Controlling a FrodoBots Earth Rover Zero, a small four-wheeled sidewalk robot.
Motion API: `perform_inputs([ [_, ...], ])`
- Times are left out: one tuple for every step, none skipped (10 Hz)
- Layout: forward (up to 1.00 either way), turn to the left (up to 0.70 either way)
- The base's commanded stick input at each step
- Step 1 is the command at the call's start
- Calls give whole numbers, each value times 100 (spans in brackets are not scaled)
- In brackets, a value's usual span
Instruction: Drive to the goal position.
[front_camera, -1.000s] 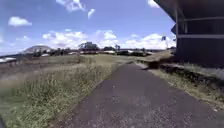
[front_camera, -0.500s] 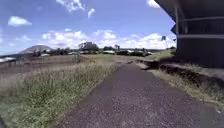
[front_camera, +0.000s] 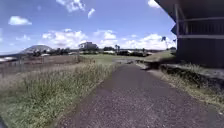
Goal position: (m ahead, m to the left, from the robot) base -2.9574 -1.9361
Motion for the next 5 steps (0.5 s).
perform_inputs([
  [5, -10],
  [5, -10],
  [5, -10],
  [0, -100],
  [0, -100],
])
